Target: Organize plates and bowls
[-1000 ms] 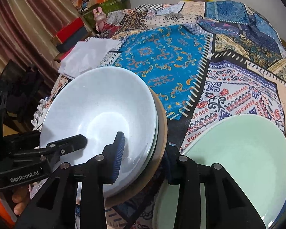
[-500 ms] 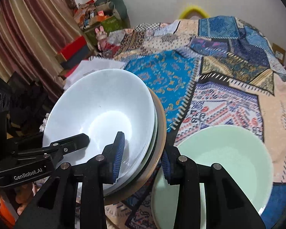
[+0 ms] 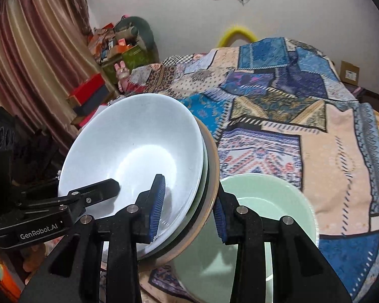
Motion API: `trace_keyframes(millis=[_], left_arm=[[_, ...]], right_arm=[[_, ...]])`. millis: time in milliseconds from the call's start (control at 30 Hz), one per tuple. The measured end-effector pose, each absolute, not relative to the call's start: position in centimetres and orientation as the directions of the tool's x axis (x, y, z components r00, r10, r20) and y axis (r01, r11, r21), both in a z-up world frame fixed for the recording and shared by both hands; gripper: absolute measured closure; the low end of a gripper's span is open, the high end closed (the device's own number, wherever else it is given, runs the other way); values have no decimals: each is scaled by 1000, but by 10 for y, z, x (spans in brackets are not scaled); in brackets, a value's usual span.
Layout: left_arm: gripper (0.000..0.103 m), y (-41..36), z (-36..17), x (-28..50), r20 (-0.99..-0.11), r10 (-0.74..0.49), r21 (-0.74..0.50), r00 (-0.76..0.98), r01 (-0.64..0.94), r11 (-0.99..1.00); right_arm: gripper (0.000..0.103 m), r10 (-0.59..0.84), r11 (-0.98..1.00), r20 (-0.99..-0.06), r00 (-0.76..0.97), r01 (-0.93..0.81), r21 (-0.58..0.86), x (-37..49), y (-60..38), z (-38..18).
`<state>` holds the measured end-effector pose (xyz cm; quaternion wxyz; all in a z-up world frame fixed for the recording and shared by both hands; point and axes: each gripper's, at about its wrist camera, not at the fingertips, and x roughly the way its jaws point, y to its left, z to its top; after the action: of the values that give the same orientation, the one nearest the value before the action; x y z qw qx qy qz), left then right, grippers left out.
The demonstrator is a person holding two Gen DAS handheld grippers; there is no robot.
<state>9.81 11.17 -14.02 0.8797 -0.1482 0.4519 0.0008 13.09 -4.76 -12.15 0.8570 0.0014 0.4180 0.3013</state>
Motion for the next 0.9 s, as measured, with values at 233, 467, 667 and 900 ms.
trace_keyframes(millis=[233,467,667,900], left_arm=[[62,81,-135,109,-789,-168,-269,591,-87,959],[62,58,-140,118,-800,-186,-263,570,-55,963],[62,42,-151,128,-816,-198,-257,543,-34,966],[62,30,-167,140,-837,-203,-249,508,-22,968]], right_arm=[[70,494,844,-708,505,-474,251,131,-78,-115],[70,479,859,-711,516,-441,258,130,-102,-121],[70,468,869,-720,512,-414,270,131,-120,-130],[70,459,877,-738,495,-385,287,135,-133,-144]])
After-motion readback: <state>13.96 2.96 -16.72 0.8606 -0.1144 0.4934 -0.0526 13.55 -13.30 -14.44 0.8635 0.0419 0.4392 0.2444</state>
